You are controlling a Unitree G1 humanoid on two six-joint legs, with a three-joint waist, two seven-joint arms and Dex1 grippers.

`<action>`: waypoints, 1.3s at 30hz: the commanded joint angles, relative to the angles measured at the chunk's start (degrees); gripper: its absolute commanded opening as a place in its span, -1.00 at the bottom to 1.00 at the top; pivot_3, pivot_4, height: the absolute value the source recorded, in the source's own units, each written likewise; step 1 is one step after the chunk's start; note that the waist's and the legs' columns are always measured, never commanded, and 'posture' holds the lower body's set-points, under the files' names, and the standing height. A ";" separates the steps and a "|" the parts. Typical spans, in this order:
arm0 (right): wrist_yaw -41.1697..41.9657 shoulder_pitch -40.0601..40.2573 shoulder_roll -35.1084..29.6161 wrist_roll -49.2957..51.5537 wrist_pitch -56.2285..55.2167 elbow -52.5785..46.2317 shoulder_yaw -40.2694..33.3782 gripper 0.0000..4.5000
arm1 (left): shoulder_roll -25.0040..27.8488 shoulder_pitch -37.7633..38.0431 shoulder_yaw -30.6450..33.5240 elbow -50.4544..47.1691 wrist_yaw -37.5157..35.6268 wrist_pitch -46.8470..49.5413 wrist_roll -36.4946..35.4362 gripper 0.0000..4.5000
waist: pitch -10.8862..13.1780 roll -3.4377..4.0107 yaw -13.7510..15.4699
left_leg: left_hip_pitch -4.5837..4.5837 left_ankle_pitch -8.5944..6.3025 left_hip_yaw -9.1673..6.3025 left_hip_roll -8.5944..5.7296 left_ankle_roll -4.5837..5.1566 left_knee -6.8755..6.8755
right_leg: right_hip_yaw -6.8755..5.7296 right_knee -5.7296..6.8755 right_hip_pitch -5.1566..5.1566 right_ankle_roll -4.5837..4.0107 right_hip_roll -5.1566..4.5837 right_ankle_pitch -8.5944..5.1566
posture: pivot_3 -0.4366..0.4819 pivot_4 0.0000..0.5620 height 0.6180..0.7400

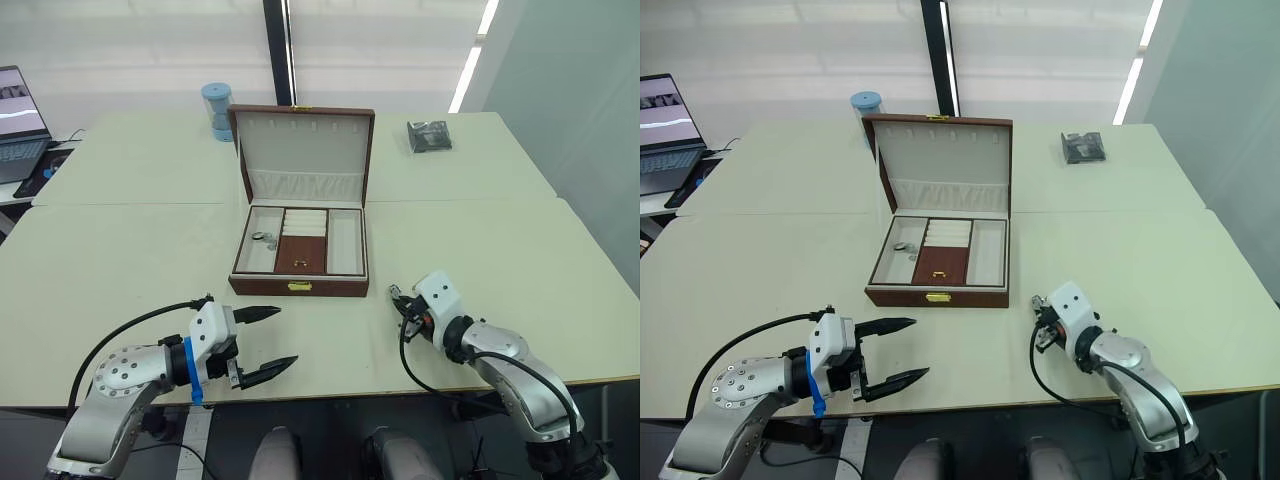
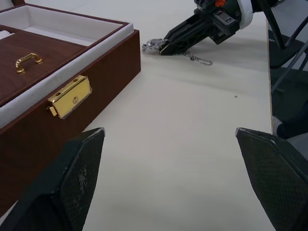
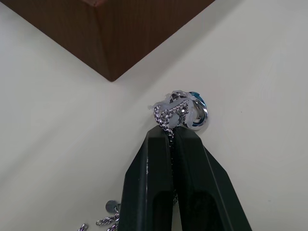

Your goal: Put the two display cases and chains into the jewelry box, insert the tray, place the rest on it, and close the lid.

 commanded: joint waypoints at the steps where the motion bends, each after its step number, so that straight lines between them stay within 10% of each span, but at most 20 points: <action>1: 1.73 0.74 0.16 2.09 -1.43 -0.78 -1.67 -0.98 | -0.48 -0.28 -0.53 -1.19 0.00 -0.90 0.07 1.00 | 0.00 0.00 0.00 | 0.00 0.00 0.00 0.00 0.00 0.00 | 0.00 0.00 0.00 0.00 0.00 0.00 | -0.05 -0.47 1.00; 39: -0.83 -35.36 16.41 11.34 2.70 11.55 -4.70 -0.98 | -7.07 11.30 6.84 -9.16 14.95 0.14 -0.24 1.00 | 0.12 0.16 -0.12 | -0.10 0.00 -0.04 0.06 0.00 -0.02 | 0.03 0.04 -0.15 -0.03 -0.13 0.01 | -0.05 -0.47 1.00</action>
